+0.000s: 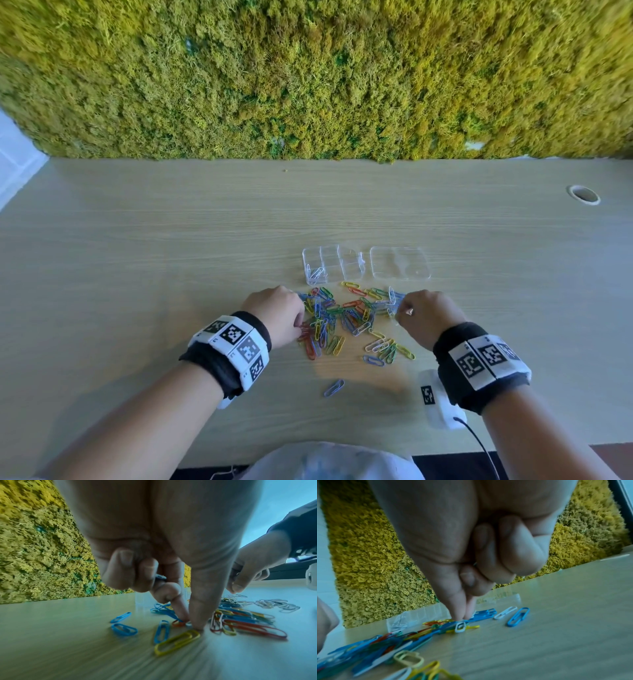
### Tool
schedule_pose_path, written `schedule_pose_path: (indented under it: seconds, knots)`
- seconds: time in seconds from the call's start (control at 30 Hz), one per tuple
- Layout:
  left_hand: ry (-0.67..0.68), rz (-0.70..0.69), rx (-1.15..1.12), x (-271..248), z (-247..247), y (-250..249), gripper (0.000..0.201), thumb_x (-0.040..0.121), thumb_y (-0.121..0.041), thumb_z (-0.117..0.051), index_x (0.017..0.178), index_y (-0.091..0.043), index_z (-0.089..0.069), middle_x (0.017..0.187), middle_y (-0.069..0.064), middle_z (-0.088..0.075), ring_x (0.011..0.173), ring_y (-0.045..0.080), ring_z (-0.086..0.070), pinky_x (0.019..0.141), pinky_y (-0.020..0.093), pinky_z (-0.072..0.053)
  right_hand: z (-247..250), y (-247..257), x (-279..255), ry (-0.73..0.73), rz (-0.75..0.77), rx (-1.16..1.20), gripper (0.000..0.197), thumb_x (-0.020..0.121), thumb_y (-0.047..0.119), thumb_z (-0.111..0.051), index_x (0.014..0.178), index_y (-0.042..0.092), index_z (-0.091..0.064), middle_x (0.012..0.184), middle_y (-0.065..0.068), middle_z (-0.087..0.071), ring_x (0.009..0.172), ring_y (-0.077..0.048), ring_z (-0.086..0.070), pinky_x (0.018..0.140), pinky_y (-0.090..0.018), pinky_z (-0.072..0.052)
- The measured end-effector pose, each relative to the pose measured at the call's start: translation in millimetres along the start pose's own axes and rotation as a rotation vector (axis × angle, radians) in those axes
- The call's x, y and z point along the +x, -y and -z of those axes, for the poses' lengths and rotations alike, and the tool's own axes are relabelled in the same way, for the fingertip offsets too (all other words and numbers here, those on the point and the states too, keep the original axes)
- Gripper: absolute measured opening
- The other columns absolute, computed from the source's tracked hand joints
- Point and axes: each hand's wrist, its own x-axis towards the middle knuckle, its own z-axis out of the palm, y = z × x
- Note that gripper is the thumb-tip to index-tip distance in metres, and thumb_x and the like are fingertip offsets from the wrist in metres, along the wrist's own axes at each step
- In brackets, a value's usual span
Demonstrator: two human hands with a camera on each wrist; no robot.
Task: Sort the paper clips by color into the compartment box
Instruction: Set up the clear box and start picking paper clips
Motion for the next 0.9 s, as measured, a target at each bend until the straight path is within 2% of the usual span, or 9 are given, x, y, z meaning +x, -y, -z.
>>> schedule_pose_path:
  seconds: [0.2, 0.3, 0.43, 0.53, 0.6, 0.67, 0.73, 0.83, 0.9]
  knots:
    - [0.007, 0.038, 0.024, -2.3, 5.2, 2.3, 0.01, 0.08, -0.03, -0.059, 0.083, -0.024, -0.066, 0.096, -0.005, -0.062, 0.088, 0.021, -0.061, 0.068, 0.025, -0.039, 0.1, 4.7, -4.2, -0.02, -0.045, 0.023, 0.01, 0.085, 0.028, -0.055, 0.079, 0.025, -0.063, 0.093, -0.003, -0.068, 0.082, -0.024, -0.062, 0.072, -0.03, -0.053]
    - [-0.003, 0.06, -0.01, -3.1, 5.7, 7.4, 0.011, 0.078, -0.021, -0.053, 0.074, -0.026, -0.063, 0.084, -0.008, -0.057, 0.075, 0.018, -0.055, 0.064, 0.025, -0.039, 0.9, 10.0, -4.2, 0.001, -0.062, -0.007, 0.019, 0.084, 0.038, -0.06, 0.086, 0.02, -0.062, 0.094, -0.004, -0.064, 0.079, -0.022, -0.057, 0.069, -0.028, -0.047]
    - [-0.003, 0.062, -0.138, -2.6, 4.1, 15.8, 0.011, 0.079, -0.024, -0.055, 0.073, -0.028, -0.063, 0.074, -0.014, -0.054, 0.074, 0.015, -0.056, 0.067, 0.025, -0.046, 1.0, 15.4, -2.1, 0.013, -0.076, -0.047, 0.028, 0.087, 0.038, -0.056, 0.098, 0.014, -0.064, 0.089, -0.003, -0.06, 0.077, -0.02, -0.057, 0.066, -0.027, -0.047]
    - [0.007, 0.072, -0.236, -3.3, 3.0, 20.7, 0.011, 0.083, -0.021, -0.057, 0.077, -0.023, -0.066, 0.065, -0.017, -0.049, 0.071, 0.013, -0.054, 0.068, 0.023, -0.047, 0.5, 14.4, -3.1, 0.028, -0.051, -0.025, 0.019, 0.086, 0.03, -0.056, 0.094, 0.015, -0.066, 0.085, -0.001, -0.06, 0.074, -0.018, -0.057, 0.062, -0.025, -0.046]
    - [0.024, 0.092, -0.294, -3.6, 3.2, 22.8, 0.01, 0.08, -0.023, -0.059, 0.071, -0.025, -0.059, 0.068, -0.014, -0.052, 0.07, 0.014, -0.055, 0.066, 0.025, -0.047, -0.8, 10.8, -2.4, 0.037, -0.025, 0.034, 0.015, 0.083, 0.027, -0.058, 0.084, 0.015, -0.066, 0.08, 0.0, -0.06, 0.071, -0.017, -0.055, 0.058, -0.024, -0.043]
    - [0.05, 0.135, -0.399, -2.5, 2.0, 23.9, 0.015, 0.073, -0.029, -0.063, 0.063, -0.025, -0.052, 0.069, -0.008, -0.057, 0.065, 0.016, -0.054, 0.063, 0.027, -0.046, -2.8, 5.8, -1.4, 0.037, -0.015, 0.261, 0.011, 0.081, 0.021, -0.061, 0.072, 0.014, -0.061, 0.067, 0.001, -0.055, 0.06, -0.015, -0.049, 0.055, -0.023, -0.039]
    - [0.133, 0.159, -0.725, -3.4, 2.5, 20.6, 0.016, 0.065, -0.029, -0.063, 0.059, -0.023, -0.049, 0.068, -0.001, -0.058, 0.05, 0.014, -0.043, 0.049, 0.023, -0.036, -2.1, 1.9, -5.1, 0.119, -0.021, 0.773, 0.018, 0.079, 0.006, -0.063, 0.064, 0.011, -0.054, 0.059, -0.005, -0.048, 0.049, -0.016, -0.043, 0.051, -0.024, -0.038]
    - [0.263, 0.142, -1.333, -5.3, 4.3, 14.0, 0.017, 0.066, -0.005, -0.059, 0.063, -0.013, -0.044, 0.062, 0.005, -0.061, 0.036, 0.006, -0.029, 0.035, 0.012, -0.02, 1.2, -3.7, -13.7, 0.31, -0.026, 1.526, 0.02, 0.065, -0.002, -0.062, 0.053, 0.012, -0.054, 0.056, -0.008, -0.049, 0.041, -0.013, -0.046, 0.04, -0.021, -0.041]
    - [0.287, 0.104, -1.475, -4.6, 2.4, 12.8, 0.02, 0.059, -0.004, -0.062, 0.07, -0.009, -0.046, 0.059, 0.003, -0.061, 0.034, 0.004, -0.032, 0.033, 0.012, -0.022, 2.7, -5.7, -16.8, 0.373, -0.001, 1.712, 0.017, 0.058, -0.002, -0.064, 0.055, 0.014, -0.058, 0.056, -0.006, -0.052, 0.04, -0.012, -0.047, 0.039, -0.019, -0.042]
